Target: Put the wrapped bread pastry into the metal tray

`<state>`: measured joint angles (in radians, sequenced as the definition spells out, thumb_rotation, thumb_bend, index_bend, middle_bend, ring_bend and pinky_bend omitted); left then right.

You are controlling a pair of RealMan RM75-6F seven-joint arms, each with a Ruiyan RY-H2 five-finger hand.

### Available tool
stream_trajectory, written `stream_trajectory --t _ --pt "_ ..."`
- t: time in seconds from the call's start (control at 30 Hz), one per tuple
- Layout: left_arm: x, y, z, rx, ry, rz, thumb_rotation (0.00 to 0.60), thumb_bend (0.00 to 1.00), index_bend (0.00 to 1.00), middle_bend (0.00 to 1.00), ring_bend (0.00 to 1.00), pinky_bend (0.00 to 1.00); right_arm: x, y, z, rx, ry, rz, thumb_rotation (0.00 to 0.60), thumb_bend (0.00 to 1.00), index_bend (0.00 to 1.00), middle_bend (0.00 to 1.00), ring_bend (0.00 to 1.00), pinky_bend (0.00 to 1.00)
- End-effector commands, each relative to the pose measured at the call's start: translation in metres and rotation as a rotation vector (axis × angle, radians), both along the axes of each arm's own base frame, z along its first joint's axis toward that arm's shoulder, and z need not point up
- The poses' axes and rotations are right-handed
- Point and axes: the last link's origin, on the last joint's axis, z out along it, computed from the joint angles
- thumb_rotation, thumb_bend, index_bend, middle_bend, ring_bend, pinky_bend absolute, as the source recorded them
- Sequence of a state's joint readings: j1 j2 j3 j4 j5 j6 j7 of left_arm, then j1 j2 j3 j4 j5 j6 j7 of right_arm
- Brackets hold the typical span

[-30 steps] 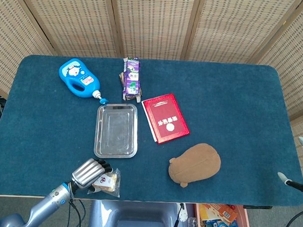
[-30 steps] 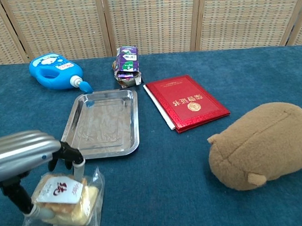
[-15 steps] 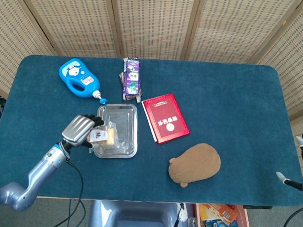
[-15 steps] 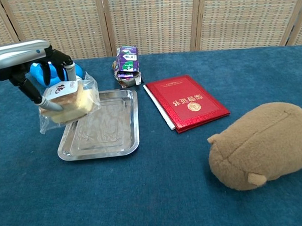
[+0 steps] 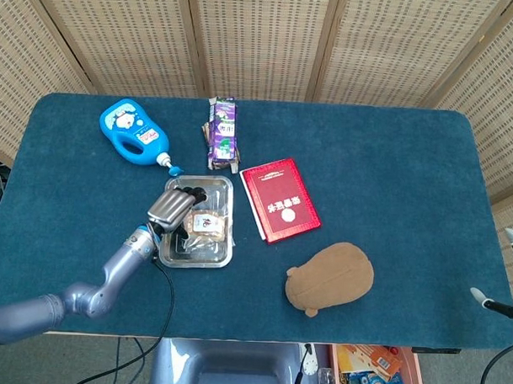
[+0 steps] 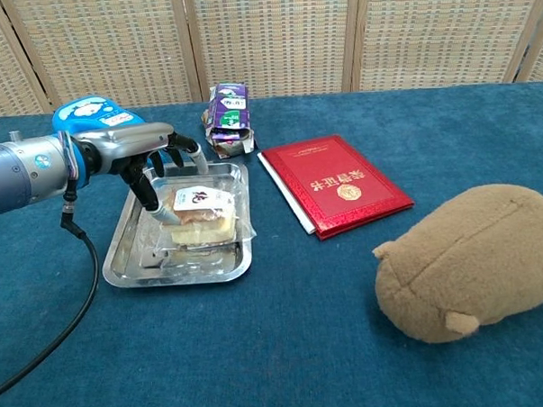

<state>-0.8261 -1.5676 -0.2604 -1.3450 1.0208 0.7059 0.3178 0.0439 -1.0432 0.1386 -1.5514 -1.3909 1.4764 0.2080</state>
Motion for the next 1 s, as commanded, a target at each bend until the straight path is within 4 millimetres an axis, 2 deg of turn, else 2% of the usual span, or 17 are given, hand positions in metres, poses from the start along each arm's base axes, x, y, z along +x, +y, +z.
stream_trajectory --t 0.03,0.13,0.17,0.23,0.3,0.37,0.47,0.53,0.57,0.7,0.83,1.0 --pt "0.006 -0.007 0.016 -0.021 0.058 0.016 0.600 0.00 0.00 0.00 0.00 0.00 0.000 0.001 0.001 -0.004 -0.004 0.002 0.600 0.00 0.00 0.00 0.00 0.00" --pt "0.013 -0.012 0.048 0.050 0.042 0.022 0.600 0.00 0.00 0.00 0.00 0.00 0.001 0.002 0.003 -0.006 -0.008 0.009 0.600 0.00 0.00 0.00 0.00 0.00" --pt "0.015 -0.015 0.069 0.116 0.025 0.022 0.600 0.00 0.00 0.00 0.00 0.00 0.002 0.003 0.003 -0.006 -0.009 0.015 0.600 0.00 0.00 0.00 0.00 0.00" --pt "0.012 -0.025 0.092 0.174 0.010 0.027 0.600 0.00 0.00 0.00 0.00 0.00 0.003 0.004 0.002 -0.006 -0.010 0.021 0.600 0.00 0.00 0.00 0.00 0.00" --pt "0.002 -0.038 0.122 0.257 -0.009 0.043 0.600 0.00 0.00 0.00 0.00 0.00 0.005 0.005 0.002 -0.005 -0.009 0.030 0.600 0.00 0.00 0.00 0.00 0.00" --pt "-0.009 -0.051 0.139 0.297 -0.021 0.055 0.600 0.00 0.00 0.00 0.00 0.00 0.006 0.006 0.002 -0.004 -0.009 0.035 0.600 0.00 0.00 0.00 0.00 0.00" --pt "-0.045 -0.082 0.167 0.377 -0.043 0.122 0.600 0.00 0.00 0.00 0.00 0.00 0.008 0.008 0.001 -0.002 -0.008 0.044 0.600 0.00 0.00 0.00 0.00 0.00" --pt "-0.063 -0.098 0.174 0.398 -0.047 0.144 0.600 0.00 0.00 0.00 0.00 0.00 0.009 0.008 0.001 -0.002 -0.008 0.048 0.600 0.00 0.00 0.00 0.00 0.00" --pt "-0.078 -0.110 0.179 0.415 -0.043 0.171 0.600 0.00 0.00 0.00 0.00 0.00 0.009 0.008 0.001 -0.001 -0.007 0.049 0.600 0.00 0.00 0.00 0.00 0.00" --pt "-0.112 -0.146 0.182 0.433 -0.045 0.224 0.600 0.00 0.00 0.00 0.00 0.00 0.010 0.009 0.000 0.000 -0.006 0.055 0.600 0.00 0.00 0.00 0.00 0.00" --pt "-0.130 -0.166 0.180 0.425 -0.069 0.252 0.600 0.00 0.00 0.00 0.00 0.00 0.011 0.010 -0.001 0.004 -0.001 0.059 0.600 0.00 0.00 0.00 0.00 0.00" --pt "-0.133 -0.169 0.181 0.431 -0.068 0.225 0.600 0.00 0.00 0.00 0.00 0.00 0.011 0.010 -0.001 0.003 0.007 0.060 0.600 0.00 0.00 0.00 0.00 0.00"
